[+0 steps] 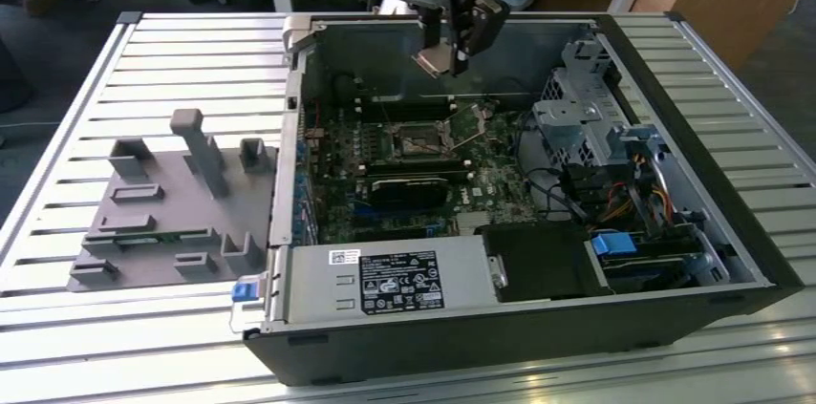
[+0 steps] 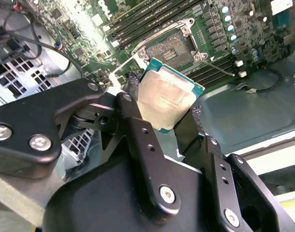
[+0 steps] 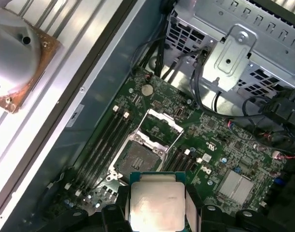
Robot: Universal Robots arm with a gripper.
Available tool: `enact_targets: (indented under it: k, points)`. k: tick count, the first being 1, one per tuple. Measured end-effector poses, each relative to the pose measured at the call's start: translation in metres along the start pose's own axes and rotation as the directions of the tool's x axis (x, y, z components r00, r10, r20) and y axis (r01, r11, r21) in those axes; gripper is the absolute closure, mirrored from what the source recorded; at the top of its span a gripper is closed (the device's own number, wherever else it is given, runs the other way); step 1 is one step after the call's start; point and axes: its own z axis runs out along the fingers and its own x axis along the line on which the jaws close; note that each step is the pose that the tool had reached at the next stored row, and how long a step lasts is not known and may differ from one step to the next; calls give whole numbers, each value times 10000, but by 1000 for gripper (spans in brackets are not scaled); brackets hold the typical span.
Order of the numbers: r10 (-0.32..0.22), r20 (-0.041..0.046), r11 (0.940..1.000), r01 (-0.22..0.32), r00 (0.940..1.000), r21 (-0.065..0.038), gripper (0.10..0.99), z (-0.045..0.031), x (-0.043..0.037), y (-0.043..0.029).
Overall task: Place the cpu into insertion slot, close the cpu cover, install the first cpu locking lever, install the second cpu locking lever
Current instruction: 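Place the cpu into insertion slot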
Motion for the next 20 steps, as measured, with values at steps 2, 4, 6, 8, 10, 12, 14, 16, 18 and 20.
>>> enact_targets:
  k: [2, 4, 6, 8, 10, 12, 14, 16, 18, 20]
  points:
    - [226, 16, 9997, -226, 9997, -3, 545, 6, 0, 0]
    - [455, 33, 9990, -455, 9990, -6, 545, 12, 1, -1]
    - [690, 51, 9976, -690, 9976, -8, 545, 18, 1, -1]
    - [918, 69, 9958, -918, 9958, -11, 545, 24, 2, 0]
    - [1149, 86, 9934, -1149, 9933, -15, 545, 30, 3, -1]
    - [1383, 104, 9904, -1383, 9903, -18, 545, 36, 3, -1]
    - [1614, 122, 9869, -1614, 9868, -22, 545, 42, 3, -1]
    - [1828, 139, 9832, -1827, 9831, -27, 545, 48, 4, -1]
    - [2040, 156, 9790, -2039, 9789, -31, 545, 54, 4, -2]
    - [2258, 173, 9742, -2257, 9740, -36, 545, 60, 4, -2]
